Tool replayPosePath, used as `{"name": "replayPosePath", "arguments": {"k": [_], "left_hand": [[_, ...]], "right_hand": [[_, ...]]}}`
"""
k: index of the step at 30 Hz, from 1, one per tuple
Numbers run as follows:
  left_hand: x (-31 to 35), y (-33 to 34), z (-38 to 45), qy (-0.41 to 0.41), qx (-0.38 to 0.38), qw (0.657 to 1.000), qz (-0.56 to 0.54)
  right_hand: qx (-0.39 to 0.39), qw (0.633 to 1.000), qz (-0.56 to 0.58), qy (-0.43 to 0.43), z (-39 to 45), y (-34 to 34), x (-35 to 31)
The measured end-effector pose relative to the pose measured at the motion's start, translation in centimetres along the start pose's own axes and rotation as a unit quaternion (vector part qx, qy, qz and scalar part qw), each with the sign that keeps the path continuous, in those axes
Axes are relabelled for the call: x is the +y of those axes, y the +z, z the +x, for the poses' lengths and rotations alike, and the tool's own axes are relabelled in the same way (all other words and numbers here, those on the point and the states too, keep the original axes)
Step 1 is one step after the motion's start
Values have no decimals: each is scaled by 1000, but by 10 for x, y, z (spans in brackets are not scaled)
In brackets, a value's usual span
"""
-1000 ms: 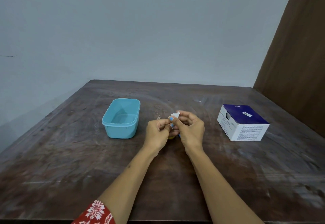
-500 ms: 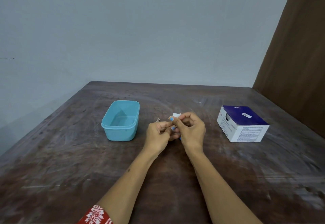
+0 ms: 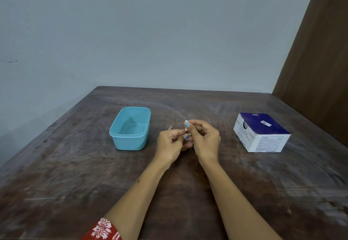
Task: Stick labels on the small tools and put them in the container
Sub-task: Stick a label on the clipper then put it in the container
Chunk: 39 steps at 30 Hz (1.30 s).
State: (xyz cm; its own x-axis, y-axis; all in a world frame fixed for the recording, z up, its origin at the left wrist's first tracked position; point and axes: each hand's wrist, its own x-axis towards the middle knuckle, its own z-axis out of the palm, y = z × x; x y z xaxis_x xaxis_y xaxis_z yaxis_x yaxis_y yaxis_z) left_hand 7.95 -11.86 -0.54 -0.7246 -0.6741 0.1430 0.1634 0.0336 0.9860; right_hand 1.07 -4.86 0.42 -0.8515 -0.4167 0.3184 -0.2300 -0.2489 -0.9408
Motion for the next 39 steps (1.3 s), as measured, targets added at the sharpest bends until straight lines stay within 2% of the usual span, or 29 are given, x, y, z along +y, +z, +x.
{"name": "replayPosePath", "arguments": {"k": [4, 9, 15, 20, 26, 32, 39], "left_hand": [[0, 1, -1, -5, -5, 1000, -1], [-1, -2, 1, -7, 7, 1000, -3], [-1, 0, 1, -6, -6, 1000, -7], [-2, -1, 3, 0, 6, 1000, 5], [-2, 0, 3, 0, -3, 1000, 0], [-3, -1, 5, 1, 6, 1000, -3], [-3, 1, 4, -2, -2, 1000, -2]], "right_hand": [[17, 999, 23, 23, 1, -1, 0], [-10, 1000, -4, 7, 1, 0, 2], [5, 999, 36, 35, 3, -2, 0], [-18, 999, 16, 21, 3, -1, 3], [4, 999, 24, 30, 4, -2, 2], [-17, 999, 34, 24, 3, 0, 1], [13, 998, 39, 43, 4, -2, 0]]}}
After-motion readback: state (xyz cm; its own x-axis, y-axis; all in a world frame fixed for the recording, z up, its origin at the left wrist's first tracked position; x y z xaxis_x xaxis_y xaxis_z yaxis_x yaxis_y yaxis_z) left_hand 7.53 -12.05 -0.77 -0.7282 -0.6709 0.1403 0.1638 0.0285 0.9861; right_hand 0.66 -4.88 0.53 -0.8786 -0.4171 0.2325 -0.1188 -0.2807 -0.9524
